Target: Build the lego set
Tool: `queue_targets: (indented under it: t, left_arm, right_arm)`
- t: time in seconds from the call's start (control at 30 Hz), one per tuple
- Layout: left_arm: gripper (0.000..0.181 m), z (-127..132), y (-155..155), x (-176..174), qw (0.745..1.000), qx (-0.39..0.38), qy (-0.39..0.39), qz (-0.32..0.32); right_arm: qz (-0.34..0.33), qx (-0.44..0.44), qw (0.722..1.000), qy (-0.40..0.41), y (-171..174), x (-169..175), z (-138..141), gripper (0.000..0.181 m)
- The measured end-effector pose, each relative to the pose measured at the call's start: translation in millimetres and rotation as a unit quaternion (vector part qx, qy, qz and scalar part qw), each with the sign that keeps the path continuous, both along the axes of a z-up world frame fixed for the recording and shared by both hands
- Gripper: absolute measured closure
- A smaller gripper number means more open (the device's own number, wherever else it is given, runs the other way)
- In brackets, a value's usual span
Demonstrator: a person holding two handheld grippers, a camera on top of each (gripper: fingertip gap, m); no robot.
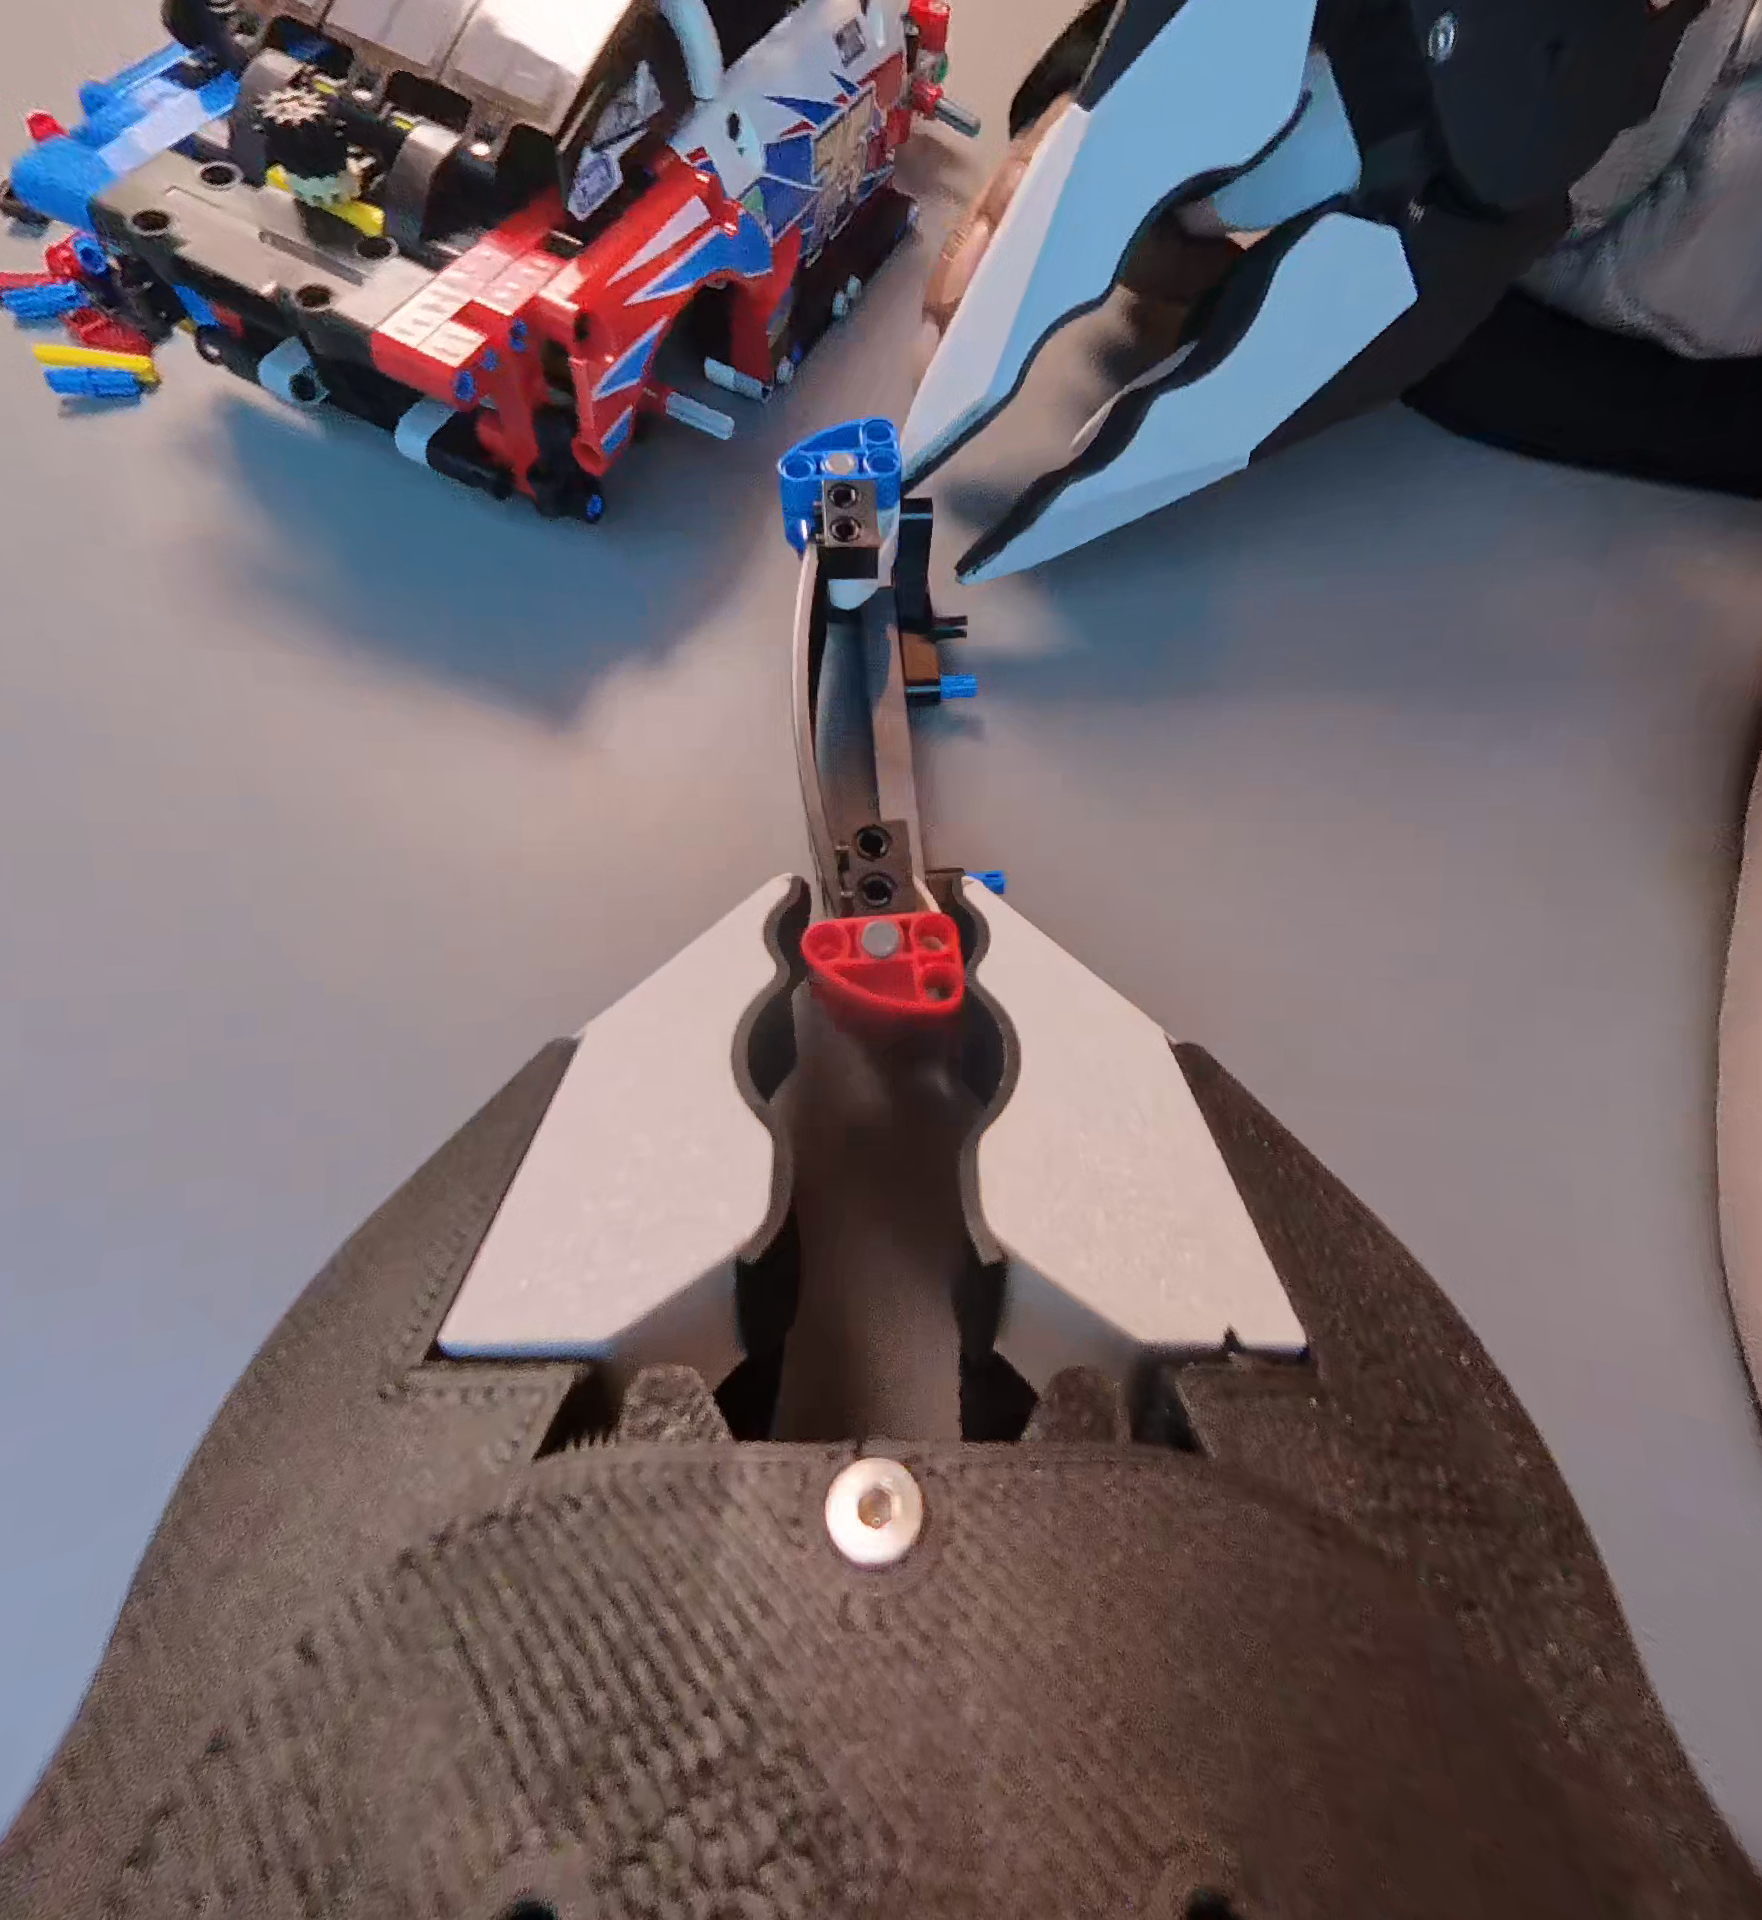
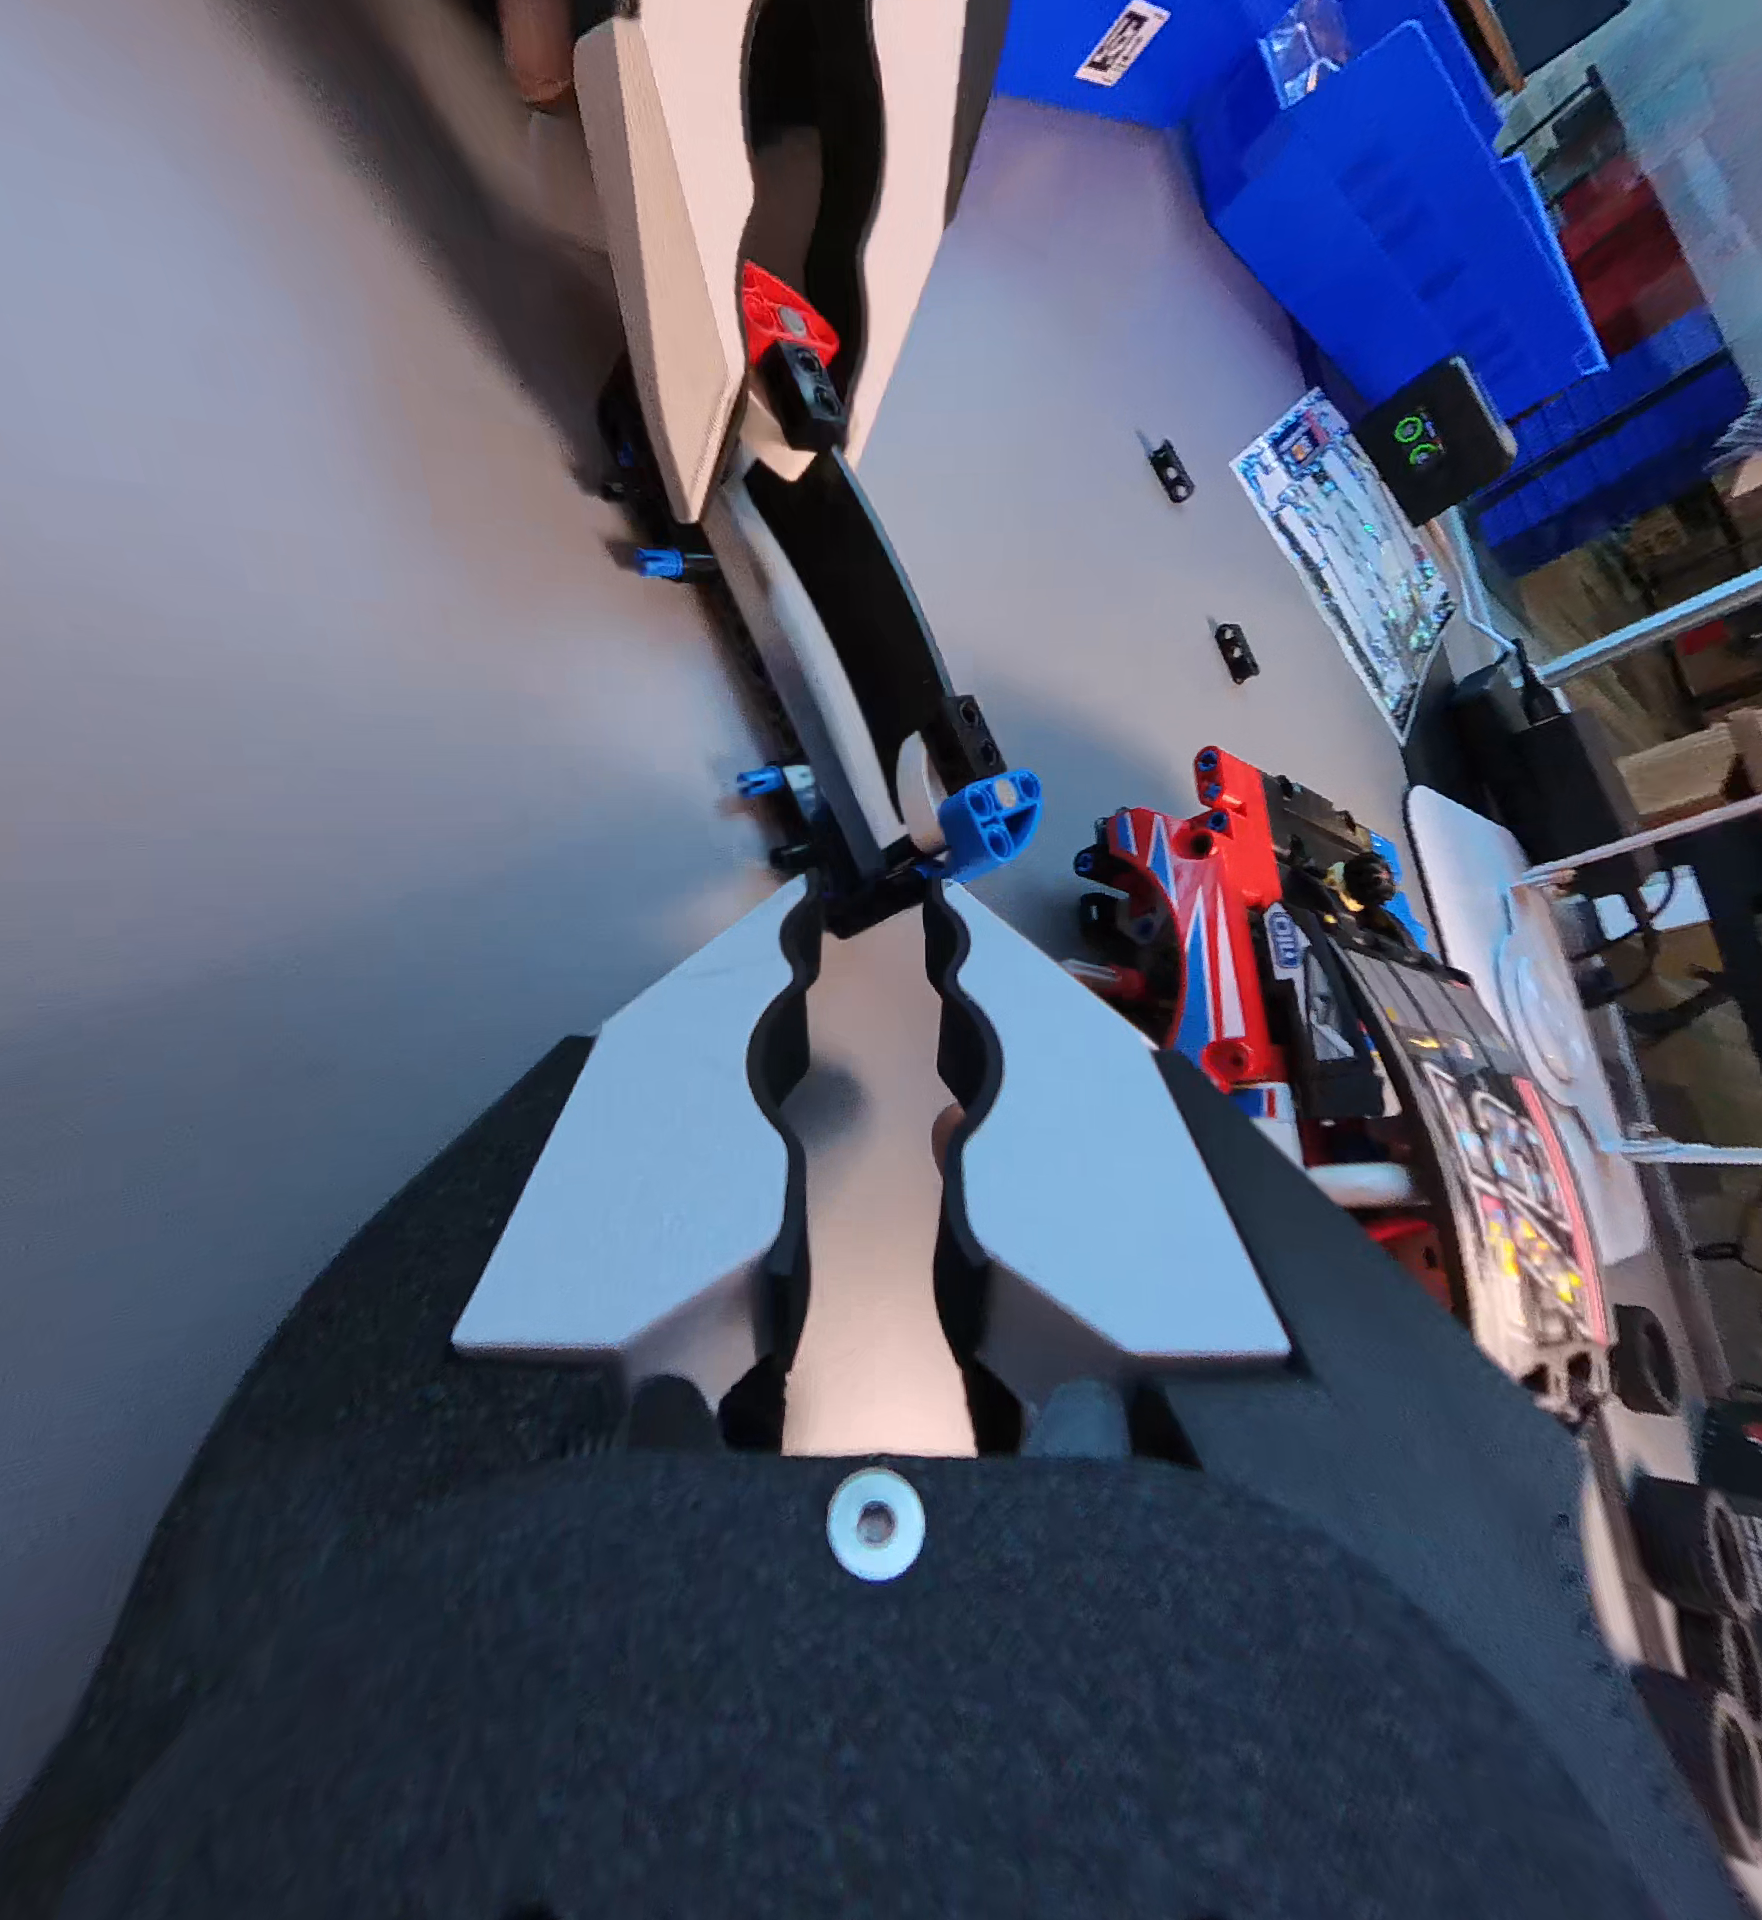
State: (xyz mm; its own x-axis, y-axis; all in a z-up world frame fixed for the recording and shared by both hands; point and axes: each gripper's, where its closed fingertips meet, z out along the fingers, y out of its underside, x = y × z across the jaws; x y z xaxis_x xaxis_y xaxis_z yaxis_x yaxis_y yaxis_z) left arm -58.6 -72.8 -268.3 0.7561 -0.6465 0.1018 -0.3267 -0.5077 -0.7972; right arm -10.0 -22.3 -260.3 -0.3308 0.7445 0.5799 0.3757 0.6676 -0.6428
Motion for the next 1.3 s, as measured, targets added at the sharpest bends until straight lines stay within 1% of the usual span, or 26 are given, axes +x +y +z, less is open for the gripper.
queue_targets:
  t: [0.03, 0.07, 0.17, 0.23, 0.27, 0.33, 0.43, 0.47, 0.53, 0.57, 0.63, 0.7, 0.83, 0.9, 1.03, 1.13, 1.2, 1.3]
  left_arm:
    - [0.158, -1.1, -1.0, 1.4, 1.000, 0.015, 0.023, -0.009]
    - [0.158, -0.7, -1.0, 2.3, 0.998, 0.037, 0.047, -0.018]
    - [0.158, 2.8, 1.1, 1.6, 0.987, 0.104, 0.121, -0.032]
    - [0.158, 4.9, 1.5, 2.7, 0.978, 0.137, 0.153, -0.045]
    - [0.158, 5.9, 1.2, 3.9, 0.973, 0.153, 0.165, -0.053]
    - [0.158, 6.9, -0.2, 7.2, 0.968, 0.171, 0.172, -0.067]
    - [0.158, 6.5, -1.3, 11.7, 0.970, 0.171, 0.158, -0.076]
    - [0.158, 6.2, -1.5, 13.0, 0.970, 0.172, 0.154, -0.079]
    - [0.158, 5.2, -1.8, 15.1, 0.972, 0.167, 0.144, -0.081]
    - [0.158, 4.4, -0.9, 14.0, 0.974, 0.160, 0.140, -0.076]
    - [0.152, 4.8, 1.7, 9.9, 0.978, 0.149, 0.131, -0.060]
    - [0.150, 5.0, 2.8, 5.9, 0.981, 0.140, 0.123, -0.050]
    - [0.148, 10.5, 1.9, 5.7, 0.985, 0.139, 0.096, -0.047]
    - [0.143, 17.7, 1.6, 7.4, 0.987, 0.142, 0.066, -0.044]
    - [0.126, 40.2, 6.6, 2.4, 0.988, 0.154, -0.014, -0.010]
    - [0.116, 49.6, 14.7, -9.2, 0.983, 0.178, -0.027, 0.026]
    - [0.113, 53.5, 18.9, -15.3, 0.981, 0.188, -0.032, 0.046]
    - [0.109, 59.5, 24.4, -23.7, 0.977, 0.190, -0.056, 0.078]
  right_arm:
    - [0.007, -0.021, 1.000, -0.009, -3.4, 2.7, -1.5, 0.160]
    - [0.013, -0.051, 0.998, -0.017, -7.1, 5.5, -1.4, 0.154]
    - [0.025, -0.173, 0.984, -0.022, -14.5, 12.5, 10.7, 0.150]
    - [0.008, -0.239, 0.971, -0.022, -7.3, 14.5, 18.6, 0.141]
    - [-0.005, -0.253, 0.967, -0.021, -1.5, 14.4, 19.6, 0.138]
    - [-0.019, -0.257, 0.966, -0.018, 4.1, 11.9, 16.9, 0.133]
    - [-0.015, -0.246, 0.968, -0.040, -5.9, 5.3, 7.7, 0.127]
    - [-0.013, -0.239, 0.970, -0.042, -9.7, 2.6, 6.6, 0.132]
    - [-0.017, -0.218, 0.974, -0.052, -12.6, 0.1, 1.4, 0.156]
    - [-0.015, -0.211, 0.975, -0.064, -14.7, 1.3, -2.8, 0.159]
    - [-0.027, -0.216, 0.974, -0.068, -13.1, 1.9, -3.5, 0.159]
    - [-0.041, -0.223, 0.971, -0.072, -10.1, 3.5, -3.8, 0.159]
    - [-0.041, -0.214, 0.973, -0.072, -10.7, 7.3, -3.9, 0.158]
    - [-0.040, -0.209, 0.974, -0.077, -11.9, 8.9, -4.0, 0.158]
    - [-0.056, -0.206, 0.973, -0.088, -9.9, 11.3, -4.8, 0.158]
    - [-0.065, -0.197, 0.974, -0.086, -6.9, 12.8, -4.5, 0.158]
    - [-0.062, -0.202, 0.974, -0.086, -7.7, 14.1, -3.4, 0.153]
    - [-0.055, -0.204, 0.976, -0.056, -5.1, 13.5, 8.5, 0.147]
